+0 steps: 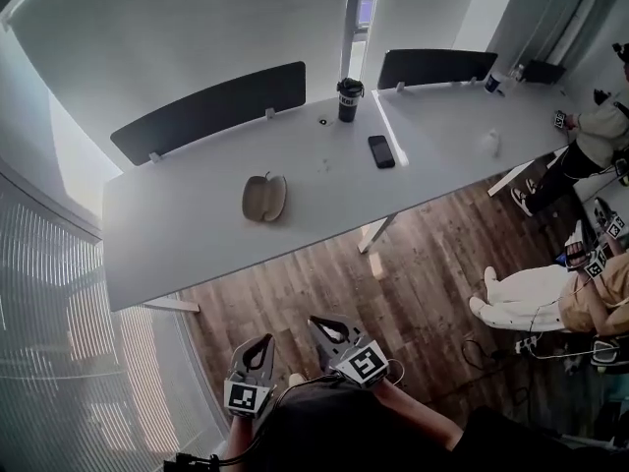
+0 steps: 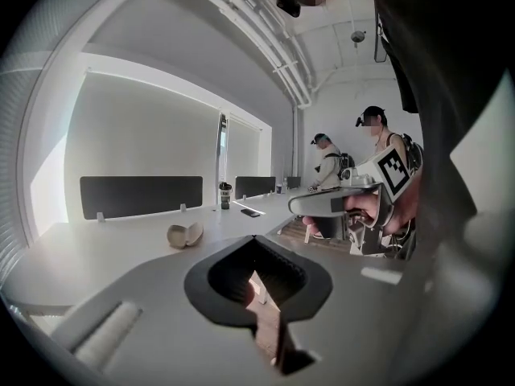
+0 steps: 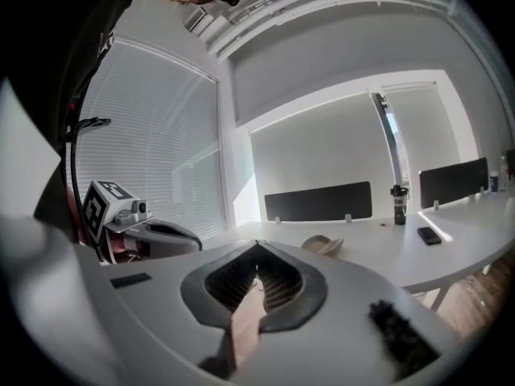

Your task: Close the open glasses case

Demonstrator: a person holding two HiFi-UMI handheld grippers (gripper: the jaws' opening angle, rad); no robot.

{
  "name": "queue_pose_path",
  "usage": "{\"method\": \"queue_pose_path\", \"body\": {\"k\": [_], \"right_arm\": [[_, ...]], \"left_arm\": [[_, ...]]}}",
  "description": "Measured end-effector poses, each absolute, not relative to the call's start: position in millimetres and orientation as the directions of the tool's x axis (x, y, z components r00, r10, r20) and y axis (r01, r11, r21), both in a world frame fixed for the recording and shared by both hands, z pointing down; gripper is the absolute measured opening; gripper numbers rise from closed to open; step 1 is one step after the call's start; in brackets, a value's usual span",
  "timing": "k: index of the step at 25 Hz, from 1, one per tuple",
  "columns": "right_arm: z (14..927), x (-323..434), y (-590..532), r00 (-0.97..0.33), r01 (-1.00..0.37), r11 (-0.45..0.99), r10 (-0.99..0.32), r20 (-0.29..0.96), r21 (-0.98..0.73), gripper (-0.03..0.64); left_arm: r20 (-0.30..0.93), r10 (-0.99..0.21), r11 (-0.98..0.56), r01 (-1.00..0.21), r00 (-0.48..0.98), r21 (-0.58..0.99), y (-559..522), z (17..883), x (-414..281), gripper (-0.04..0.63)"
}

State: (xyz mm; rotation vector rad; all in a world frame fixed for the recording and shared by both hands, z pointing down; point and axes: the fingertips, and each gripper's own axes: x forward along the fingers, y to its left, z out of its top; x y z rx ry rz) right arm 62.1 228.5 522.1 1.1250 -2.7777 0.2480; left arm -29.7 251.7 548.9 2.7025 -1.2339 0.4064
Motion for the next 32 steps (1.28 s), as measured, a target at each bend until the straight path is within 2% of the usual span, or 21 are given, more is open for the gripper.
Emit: {"method": "queue_pose_path", "body": {"k": [7, 12, 17, 25, 32], "right_arm": [[531.4, 145.8, 163.4, -0.625, -0.78, 0.6, -0.756, 0.192, -0.175, 0.005], [541.9, 195.2, 128.4, -0.564, -0.825, 0.534, -0.798, 0.212, -0.183, 0.005], [548.1, 226.1, 112.0, -0.532, -0.846, 0.503, -0.811, 0.243, -0.174, 0.005], [546.5, 250.9, 89.1, -0.449, -0.893, 0.425, -0.852, 0.27, -0.146, 0.005], [539.5, 220.6, 26.9, -0.405, -0.914, 0.395, -0.86, 0.311, -0.098, 0.005]], "left_arm": [[0.349, -0.714, -0.624, -0.778, 0.607, 0.074, 188.0, 548.1, 5.9, 0.006], [0.389, -0.724, -0.601, -0.798, 0.57, 0.051, 158.7, 561.8, -1.4, 0.007], [0.341, -0.771, -0.553, -0.831, 0.538, 0.062, 109.1, 537.8, 4.6, 0.006], [0.388, -0.752, -0.565, -0.824, 0.533, 0.035, 52.7, 569.9, -18.5, 0.006], [0.445, -0.69, -0.593, -0.799, 0.57, 0.105, -30.9, 624.5, -48.9, 0.006]]}}
